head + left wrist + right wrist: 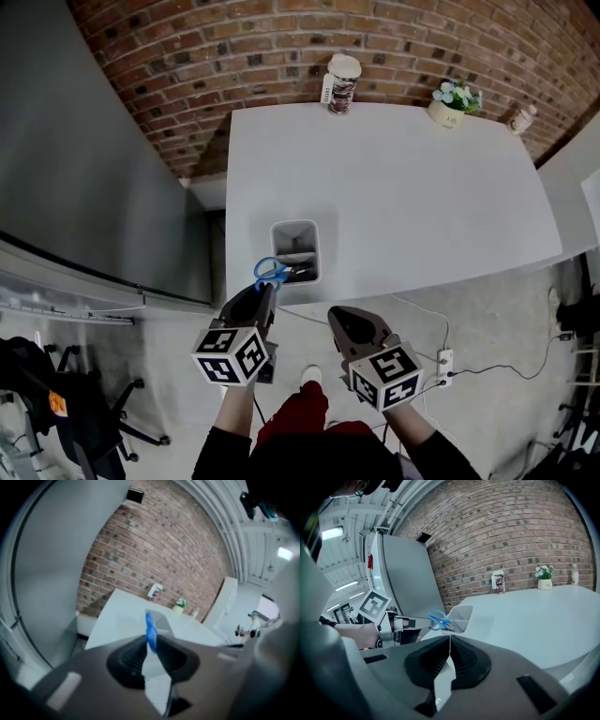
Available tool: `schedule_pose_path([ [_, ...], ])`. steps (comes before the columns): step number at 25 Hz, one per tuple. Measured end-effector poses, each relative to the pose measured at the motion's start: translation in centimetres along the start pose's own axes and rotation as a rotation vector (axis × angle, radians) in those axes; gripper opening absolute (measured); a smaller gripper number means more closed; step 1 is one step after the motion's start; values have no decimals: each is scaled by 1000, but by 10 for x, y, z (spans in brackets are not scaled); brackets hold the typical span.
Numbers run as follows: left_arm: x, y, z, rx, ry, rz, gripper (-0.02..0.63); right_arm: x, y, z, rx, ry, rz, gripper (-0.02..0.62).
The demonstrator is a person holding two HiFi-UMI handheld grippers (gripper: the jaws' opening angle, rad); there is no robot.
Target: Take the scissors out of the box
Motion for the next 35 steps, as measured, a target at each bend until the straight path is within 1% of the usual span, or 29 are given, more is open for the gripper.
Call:
schedule_pose_path([
  [2,1,0,-1,3,-1,2,48,0,-1,-1,0,-3,0,9],
  [9,7,0,-6,16,-6,22,35,2,2,-3,6,-2,13,9],
  [15,14,-1,-11,26,-18,46,31,3,6,-5,3,-6,25,9],
  [23,21,7,-17,49,-45,66,30,1,14,-10,29,12,38,9],
  [35,28,39,-32,125,-76,66,29,-12,29,-17,67,31,42,9],
])
Point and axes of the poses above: the fingertips, and each gripper's own axes: y backward along the fingers, x to its right, z out of its underside, the point moved 4 cm from there along y, backward along the fingers, and after that the axes turned 8 degrees about -z, right-handed, at the moved point
